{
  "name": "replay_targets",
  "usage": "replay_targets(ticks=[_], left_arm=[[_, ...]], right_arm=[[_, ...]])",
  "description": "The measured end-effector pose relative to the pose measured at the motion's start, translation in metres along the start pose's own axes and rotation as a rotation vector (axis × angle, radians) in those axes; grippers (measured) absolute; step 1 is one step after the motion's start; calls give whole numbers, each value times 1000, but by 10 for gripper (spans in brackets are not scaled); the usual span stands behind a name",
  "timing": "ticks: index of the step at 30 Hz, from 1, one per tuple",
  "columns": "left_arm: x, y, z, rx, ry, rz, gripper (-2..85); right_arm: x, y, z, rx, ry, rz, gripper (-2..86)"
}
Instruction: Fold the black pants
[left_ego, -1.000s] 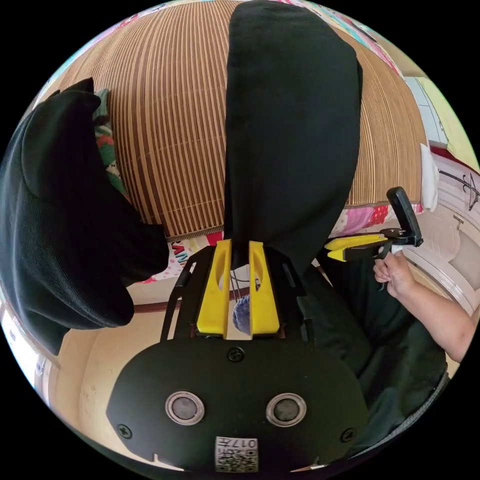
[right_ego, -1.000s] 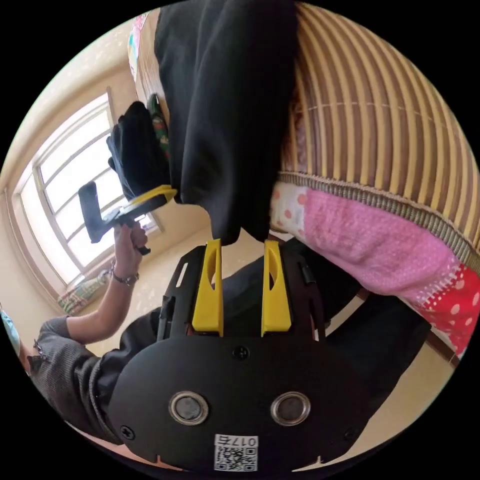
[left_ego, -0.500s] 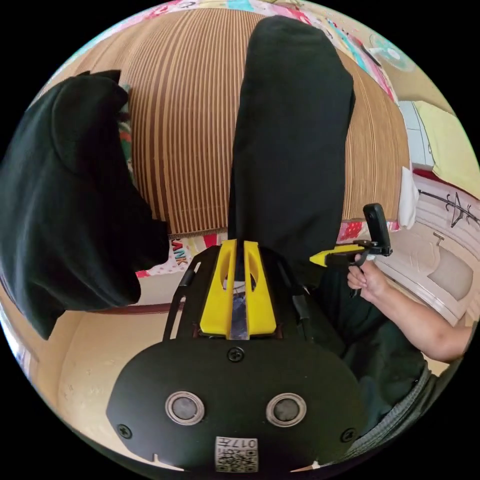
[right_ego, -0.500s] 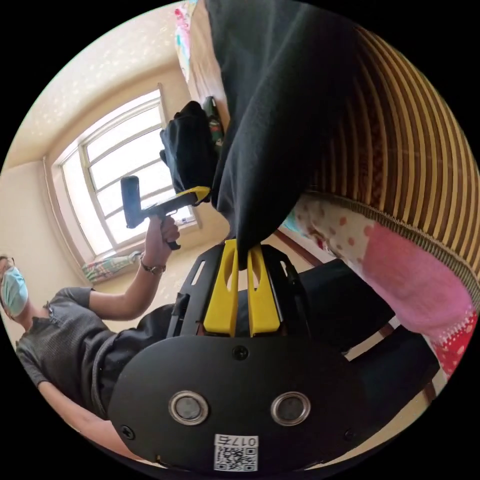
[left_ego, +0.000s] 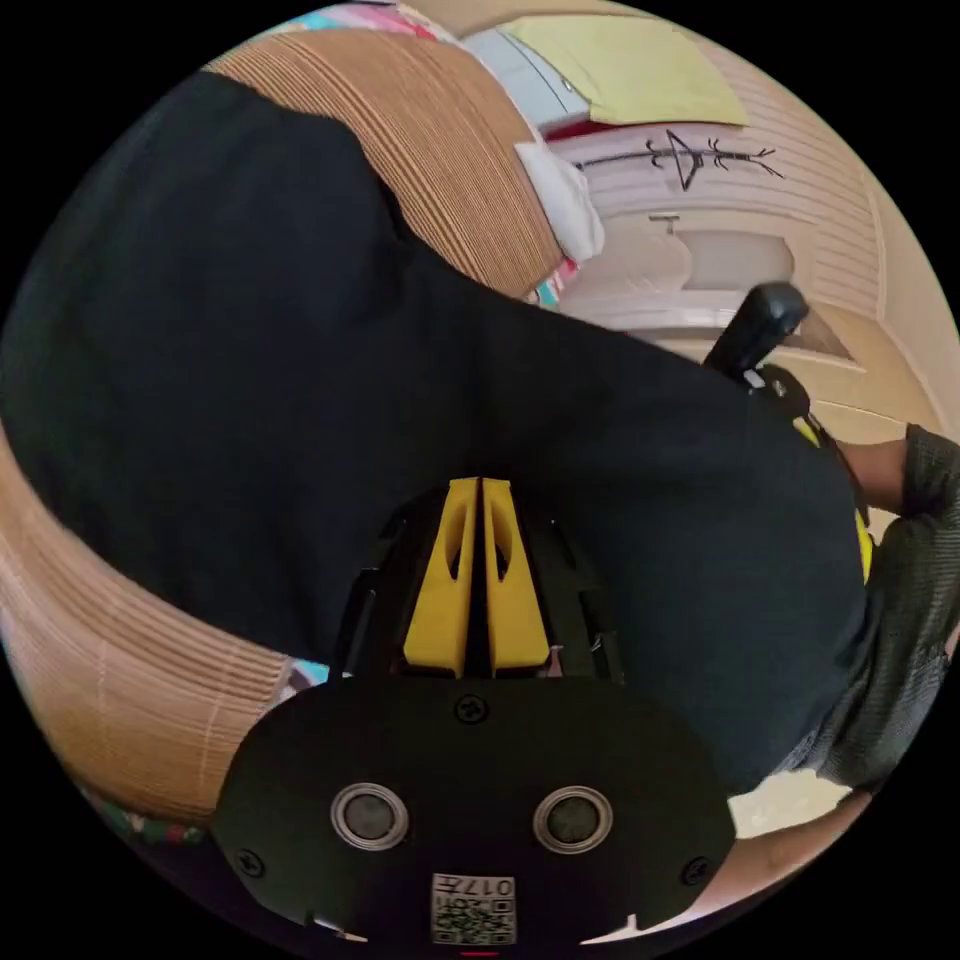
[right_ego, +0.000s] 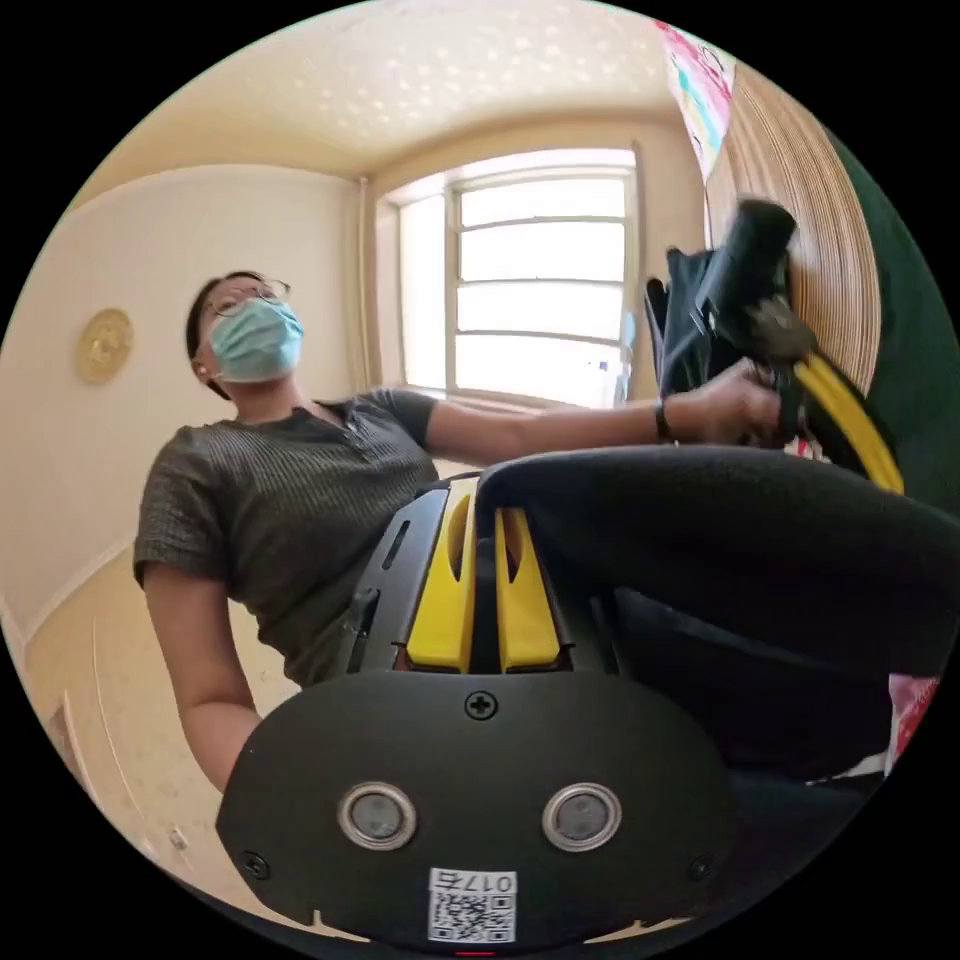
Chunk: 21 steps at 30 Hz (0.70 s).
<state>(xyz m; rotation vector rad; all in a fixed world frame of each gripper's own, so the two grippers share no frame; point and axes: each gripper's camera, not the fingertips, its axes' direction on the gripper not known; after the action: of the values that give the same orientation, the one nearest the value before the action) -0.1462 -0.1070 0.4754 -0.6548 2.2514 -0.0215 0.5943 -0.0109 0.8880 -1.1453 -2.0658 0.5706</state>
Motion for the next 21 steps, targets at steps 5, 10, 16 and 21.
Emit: replay_targets(ticks=[5, 10, 16, 21], left_arm=[[-50, 63, -1, 200, 60, -336, -10], [-92, 166, -51, 592, 211, -638, -6], [-64, 182, -124, 768, 136, -624, 73], [-29, 111, -149, 684, -6, -545, 107]], right_arm=[[40, -12, -93, 449, 136, 181, 13], [94, -47, -133, 522, 323, 425, 73], [54, -85, -126, 438, 571, 357, 158], [33, -96, -96, 253, 974, 436, 125]])
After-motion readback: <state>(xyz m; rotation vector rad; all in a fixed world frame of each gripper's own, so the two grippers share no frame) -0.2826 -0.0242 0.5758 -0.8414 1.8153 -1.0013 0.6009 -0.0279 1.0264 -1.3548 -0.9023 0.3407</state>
